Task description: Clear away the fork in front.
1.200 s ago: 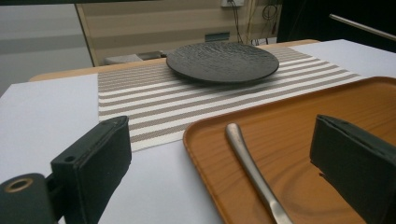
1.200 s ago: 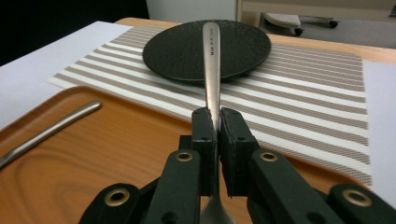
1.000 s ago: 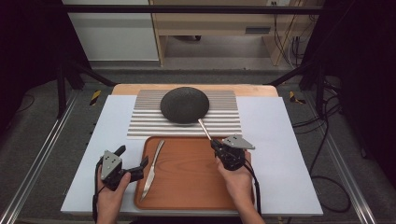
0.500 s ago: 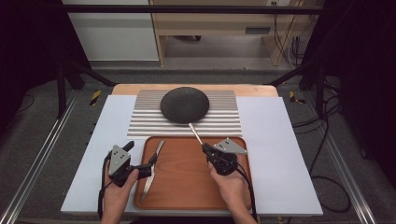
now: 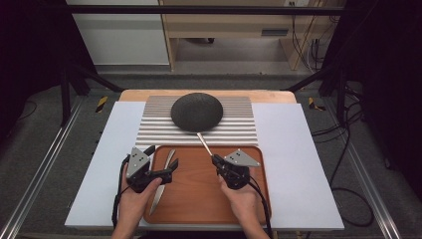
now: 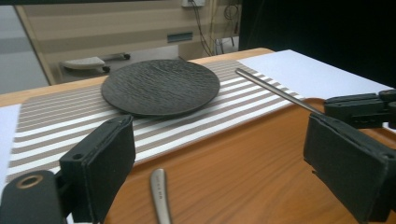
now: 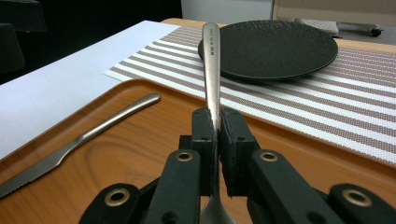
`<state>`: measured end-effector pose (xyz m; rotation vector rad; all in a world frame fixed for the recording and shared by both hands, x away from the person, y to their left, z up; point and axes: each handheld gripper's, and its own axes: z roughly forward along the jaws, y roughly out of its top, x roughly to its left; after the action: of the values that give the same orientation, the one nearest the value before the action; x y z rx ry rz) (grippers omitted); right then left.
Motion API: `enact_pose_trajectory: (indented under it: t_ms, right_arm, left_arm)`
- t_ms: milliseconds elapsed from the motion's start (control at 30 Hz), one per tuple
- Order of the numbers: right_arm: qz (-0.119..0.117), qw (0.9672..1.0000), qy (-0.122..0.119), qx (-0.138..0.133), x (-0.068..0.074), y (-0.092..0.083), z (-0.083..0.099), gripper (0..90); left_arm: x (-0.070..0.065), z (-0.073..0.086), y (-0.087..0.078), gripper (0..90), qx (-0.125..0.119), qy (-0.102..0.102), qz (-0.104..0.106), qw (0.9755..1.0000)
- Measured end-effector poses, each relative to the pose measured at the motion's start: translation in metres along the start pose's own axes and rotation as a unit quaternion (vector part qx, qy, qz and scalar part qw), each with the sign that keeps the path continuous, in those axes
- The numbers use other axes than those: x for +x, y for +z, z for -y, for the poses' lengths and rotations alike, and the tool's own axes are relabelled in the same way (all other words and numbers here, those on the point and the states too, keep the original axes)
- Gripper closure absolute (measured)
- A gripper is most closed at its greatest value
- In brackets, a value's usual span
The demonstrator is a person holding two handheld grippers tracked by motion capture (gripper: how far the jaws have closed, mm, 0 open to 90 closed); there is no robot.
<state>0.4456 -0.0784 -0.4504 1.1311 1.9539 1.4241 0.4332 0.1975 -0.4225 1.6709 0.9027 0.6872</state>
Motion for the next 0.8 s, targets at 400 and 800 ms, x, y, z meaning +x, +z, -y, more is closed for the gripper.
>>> enact_pose_trajectory:
  t_ms: [400,800]
  right_arm:
    - [-0.006,0.9999,-0.002,-0.014,0.008,0.001,0.000,84.7]
    - [-0.016,0.9982,-0.011,-0.056,0.021,-0.006,-0.016,84.7]
  left_arm:
    - [-0.001,-0.009,0.019,11.2,0.007,-0.045,0.051,0.9977]
    - [-0.001,-0.031,0.036,20.0,0.002,-0.088,0.110,0.9901]
